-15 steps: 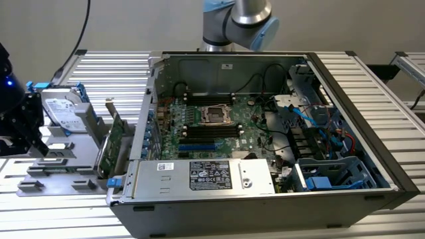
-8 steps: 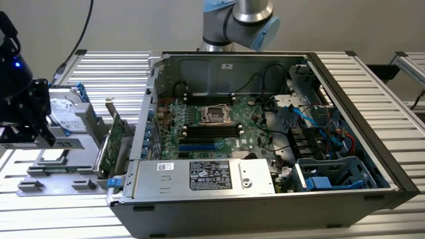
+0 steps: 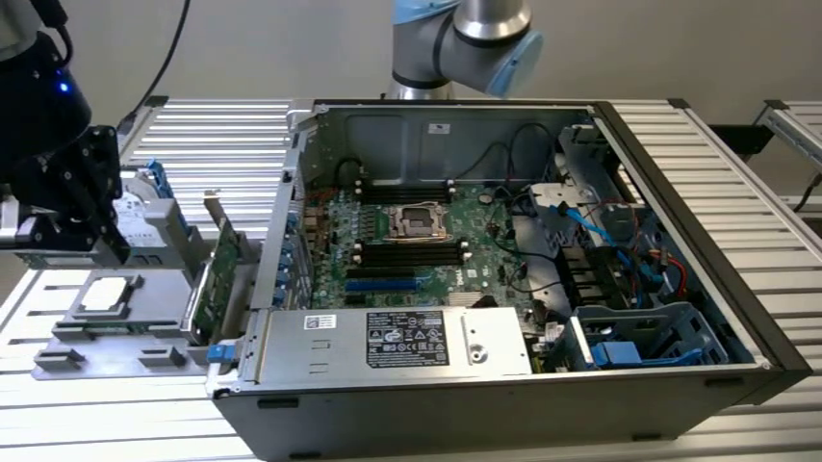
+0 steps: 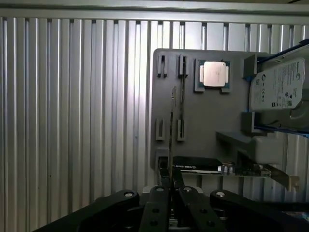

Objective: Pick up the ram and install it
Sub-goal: 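Pick up the ram and move it above insertion slot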

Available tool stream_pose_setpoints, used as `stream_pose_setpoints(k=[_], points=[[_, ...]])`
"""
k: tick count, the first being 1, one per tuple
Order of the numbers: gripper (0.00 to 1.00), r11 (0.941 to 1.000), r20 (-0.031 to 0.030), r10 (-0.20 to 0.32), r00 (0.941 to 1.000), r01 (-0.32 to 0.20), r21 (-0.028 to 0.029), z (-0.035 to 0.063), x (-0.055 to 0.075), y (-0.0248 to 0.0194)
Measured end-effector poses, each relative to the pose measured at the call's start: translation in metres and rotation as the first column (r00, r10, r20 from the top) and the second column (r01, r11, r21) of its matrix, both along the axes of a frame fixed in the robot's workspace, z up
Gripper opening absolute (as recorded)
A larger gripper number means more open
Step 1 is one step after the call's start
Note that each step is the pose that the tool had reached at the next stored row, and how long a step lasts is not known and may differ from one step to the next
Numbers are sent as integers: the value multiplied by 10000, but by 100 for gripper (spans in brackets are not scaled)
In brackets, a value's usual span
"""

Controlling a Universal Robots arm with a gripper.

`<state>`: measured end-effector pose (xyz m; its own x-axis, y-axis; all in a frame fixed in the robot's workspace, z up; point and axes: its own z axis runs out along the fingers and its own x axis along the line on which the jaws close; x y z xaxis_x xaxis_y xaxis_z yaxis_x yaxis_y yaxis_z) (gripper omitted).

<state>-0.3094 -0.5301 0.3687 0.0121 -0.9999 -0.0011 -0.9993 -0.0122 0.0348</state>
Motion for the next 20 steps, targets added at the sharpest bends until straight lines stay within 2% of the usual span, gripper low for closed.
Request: stream_pose_setpoints(k=[11, 20], points=[[14, 10000, -7, 18, 10000, -18, 0, 298, 384, 20], [14, 10000, -10, 41, 10000, -41, 5, 438, 707, 30]])
